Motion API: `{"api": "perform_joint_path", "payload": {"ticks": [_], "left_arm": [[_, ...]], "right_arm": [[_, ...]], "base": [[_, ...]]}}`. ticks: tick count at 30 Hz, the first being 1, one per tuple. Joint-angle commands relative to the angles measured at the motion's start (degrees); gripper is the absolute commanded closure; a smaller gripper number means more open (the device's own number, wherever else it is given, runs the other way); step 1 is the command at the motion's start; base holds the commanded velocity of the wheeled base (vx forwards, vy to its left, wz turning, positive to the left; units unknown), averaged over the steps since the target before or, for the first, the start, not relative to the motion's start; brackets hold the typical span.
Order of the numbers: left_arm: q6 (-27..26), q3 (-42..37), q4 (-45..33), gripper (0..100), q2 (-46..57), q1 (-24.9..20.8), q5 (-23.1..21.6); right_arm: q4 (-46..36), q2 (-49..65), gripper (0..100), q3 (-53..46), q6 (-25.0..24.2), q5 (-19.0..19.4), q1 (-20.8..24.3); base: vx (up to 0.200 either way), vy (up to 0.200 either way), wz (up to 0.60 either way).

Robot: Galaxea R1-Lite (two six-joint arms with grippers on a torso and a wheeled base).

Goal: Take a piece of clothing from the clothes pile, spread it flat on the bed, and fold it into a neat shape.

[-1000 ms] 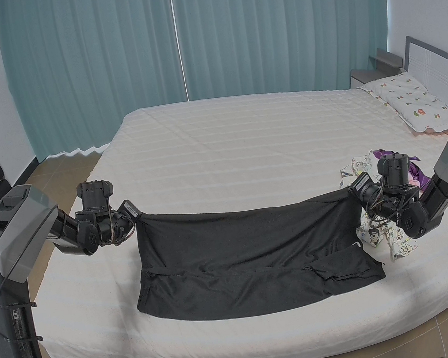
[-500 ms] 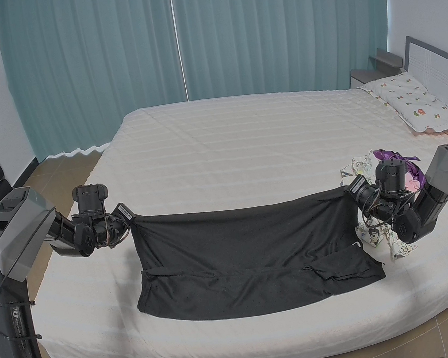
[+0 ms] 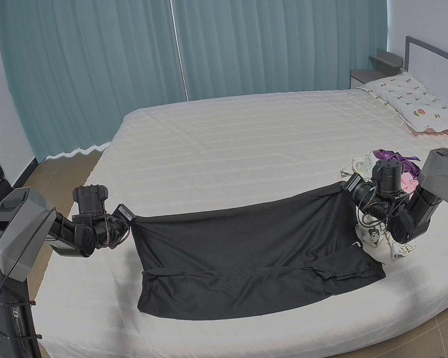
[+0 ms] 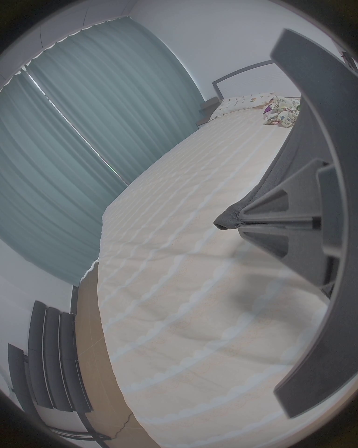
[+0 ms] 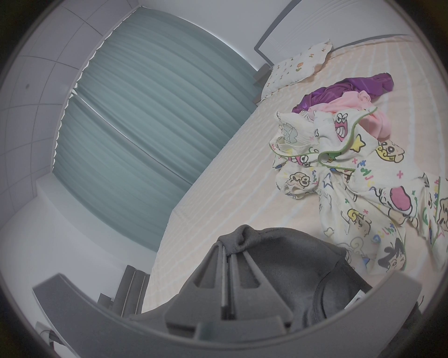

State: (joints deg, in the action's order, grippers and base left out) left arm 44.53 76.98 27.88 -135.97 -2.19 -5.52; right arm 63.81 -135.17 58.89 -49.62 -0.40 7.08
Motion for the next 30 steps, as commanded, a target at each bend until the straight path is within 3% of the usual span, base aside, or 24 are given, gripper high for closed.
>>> {"api": "perform_joint_path", "payload": {"ticks": [1, 9, 17, 23, 30], "left_arm": [[0.0, -0.2, 0.0, 100, 0.3, 0.4, 0.0], [0.2, -1.6, 0.2, 100, 0.1, 0.5, 0.0], [-2.2, -6.8, 0.2, 100, 1.1, 0.6, 0.1], [-3.0, -10.3, 0.9, 100, 1.3, 0.5, 0.0], [-5.7, -17.9, 5.3, 100, 0.7, 0.4, 0.0]], "right_arm": [[0.2, -1.0, 100, -0.2, 1.0, 0.7, 0.4], [4.7, -1.8, 100, -2.9, 1.7, 2.1, 0.9], [5.8, 1.0, 100, -12.8, 8.0, 4.5, -1.2], [7.0, 2.0, 100, -18.8, 8.6, 6.6, -1.2], [7.9, 0.3, 100, -25.8, 13.1, 7.3, -0.8]], "base": [[0.000, 0.000, 0.00], [0.000, 0.000, 0.00], [0.000, 0.000, 0.00], [0.000, 0.000, 0.00], [0.000, 0.000, 0.00]]}}
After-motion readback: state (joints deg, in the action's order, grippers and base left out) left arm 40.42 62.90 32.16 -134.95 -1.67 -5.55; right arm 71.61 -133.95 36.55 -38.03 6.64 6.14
